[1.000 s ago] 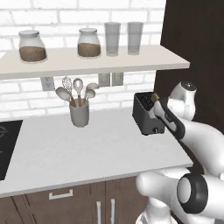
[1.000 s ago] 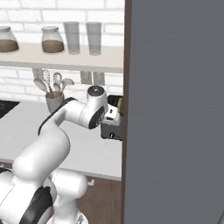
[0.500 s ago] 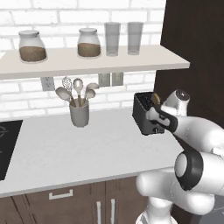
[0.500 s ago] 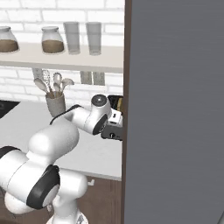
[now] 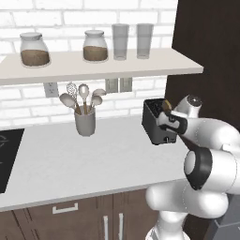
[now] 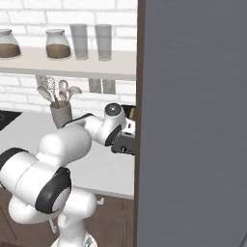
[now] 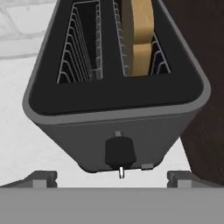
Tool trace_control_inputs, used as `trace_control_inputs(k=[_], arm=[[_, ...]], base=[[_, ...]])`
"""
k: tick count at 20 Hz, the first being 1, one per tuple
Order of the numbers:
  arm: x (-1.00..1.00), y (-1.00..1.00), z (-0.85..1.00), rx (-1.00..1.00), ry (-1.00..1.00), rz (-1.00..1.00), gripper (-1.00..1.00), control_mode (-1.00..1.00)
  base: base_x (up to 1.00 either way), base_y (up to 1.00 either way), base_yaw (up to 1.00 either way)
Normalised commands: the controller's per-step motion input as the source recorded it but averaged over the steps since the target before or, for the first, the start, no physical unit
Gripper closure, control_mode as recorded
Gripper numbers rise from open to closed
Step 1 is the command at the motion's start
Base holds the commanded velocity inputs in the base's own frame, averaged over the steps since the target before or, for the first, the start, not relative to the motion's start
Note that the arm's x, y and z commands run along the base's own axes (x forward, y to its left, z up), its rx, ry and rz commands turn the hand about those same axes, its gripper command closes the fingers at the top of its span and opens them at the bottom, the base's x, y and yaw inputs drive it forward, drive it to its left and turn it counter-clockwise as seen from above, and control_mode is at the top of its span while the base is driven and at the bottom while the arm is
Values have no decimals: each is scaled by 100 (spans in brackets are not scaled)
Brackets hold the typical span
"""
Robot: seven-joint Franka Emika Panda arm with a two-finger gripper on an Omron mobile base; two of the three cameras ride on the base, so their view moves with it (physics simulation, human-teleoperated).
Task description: Start the toaster. Once the lever pops up, take the bread to the plate on the dining counter.
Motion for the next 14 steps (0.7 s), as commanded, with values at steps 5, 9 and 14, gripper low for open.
trace_control_inputs(k=[5, 9, 14], arm=[[7, -20, 0, 0, -1, 0, -100, -100], [32, -2, 0, 0, 0, 0, -100, -100], [10, 0, -33, -1, 1, 0, -100, -100]], base=[[0, 0, 0], [0, 0, 0], [0, 0, 0]])
